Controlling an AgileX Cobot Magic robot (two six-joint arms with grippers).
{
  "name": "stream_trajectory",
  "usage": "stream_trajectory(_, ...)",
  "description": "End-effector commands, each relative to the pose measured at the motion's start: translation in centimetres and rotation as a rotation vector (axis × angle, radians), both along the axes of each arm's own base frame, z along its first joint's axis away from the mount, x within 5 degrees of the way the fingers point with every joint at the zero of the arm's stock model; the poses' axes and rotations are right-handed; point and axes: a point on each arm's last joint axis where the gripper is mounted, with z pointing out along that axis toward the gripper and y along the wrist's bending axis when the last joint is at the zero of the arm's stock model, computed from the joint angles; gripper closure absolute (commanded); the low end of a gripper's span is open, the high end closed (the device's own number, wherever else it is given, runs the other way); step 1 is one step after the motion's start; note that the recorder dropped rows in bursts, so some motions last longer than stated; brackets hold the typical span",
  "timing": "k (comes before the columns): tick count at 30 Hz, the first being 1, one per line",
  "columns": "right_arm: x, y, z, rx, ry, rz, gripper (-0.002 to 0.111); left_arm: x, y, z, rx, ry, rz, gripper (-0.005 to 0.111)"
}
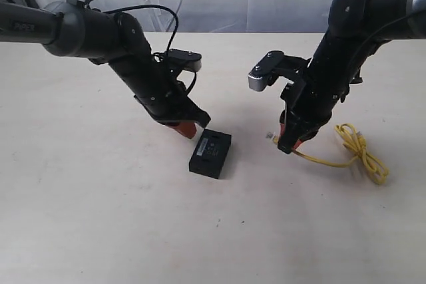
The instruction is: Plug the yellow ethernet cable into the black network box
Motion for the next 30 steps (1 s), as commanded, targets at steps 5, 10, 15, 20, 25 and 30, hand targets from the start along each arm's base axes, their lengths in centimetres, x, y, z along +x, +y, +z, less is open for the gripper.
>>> stream_trajectory(5, -1.2, 0.4, -0.2, -0.078, 0.01, 0.064, 0.109, -0.6, -1.7, -1.1, -0.024, 0.031, -0.03, 0.107)
stream_trajectory(10, -1.8, 1.4, -0.5, -0.046, 0.024, 0.054, 0.109, -0.5, -1.7, -1.1, -0.023, 0.026, -0.03, 0.107)
stream_trajectory(15, -2.7, 3.2, -0.5, -0.038, 0.049, 0.002, 0.109, -0.3, -1.0, -1.0, -0.014, 0.041, -0.03, 0.107)
stream_trajectory(20, -2.8, 2.9, -0.8, -0.213, 0.007, -0.112, 0.109, 0.4, 0.7, 0.3, -0.021, 0.059, -0.014, 0.107)
stream_trajectory(25, -2.9, 3.6, -0.7, -0.163, 0.011, -0.137, 0.109, 1.5, 3.0, 2.4, -0.049, 0.013, 0.049, 0.107)
stream_trajectory(30, -3.5, 5.0, -0.7, -0.145, -0.01, -0.1, 0.109, 0.6, 3.2, 2.2, -0.177, 0.099, 0.026, 0.107)
